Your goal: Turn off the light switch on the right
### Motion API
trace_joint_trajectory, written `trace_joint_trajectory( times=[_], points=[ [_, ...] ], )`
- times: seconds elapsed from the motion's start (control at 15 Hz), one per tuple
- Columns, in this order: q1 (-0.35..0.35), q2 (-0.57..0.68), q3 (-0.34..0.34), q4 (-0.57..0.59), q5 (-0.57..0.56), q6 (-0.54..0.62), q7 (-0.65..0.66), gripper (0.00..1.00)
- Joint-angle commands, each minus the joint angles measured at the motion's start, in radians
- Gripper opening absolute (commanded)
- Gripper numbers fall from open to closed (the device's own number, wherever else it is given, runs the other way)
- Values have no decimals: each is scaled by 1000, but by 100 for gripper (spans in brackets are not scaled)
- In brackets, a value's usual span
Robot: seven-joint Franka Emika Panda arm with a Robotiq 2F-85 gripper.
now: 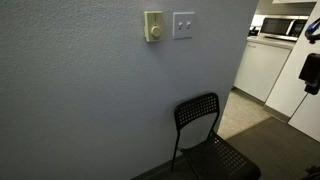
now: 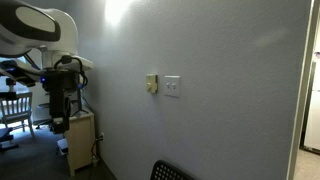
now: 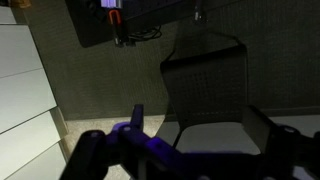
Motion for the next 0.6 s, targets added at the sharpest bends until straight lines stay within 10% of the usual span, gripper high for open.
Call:
trace_joint_trajectory(
  times=[0.0,0.53],
  points=[
    [27,7,-21,2,-12,-2,13,100],
    [2,194,-31,151,-243,-80,-134,100]
  ],
)
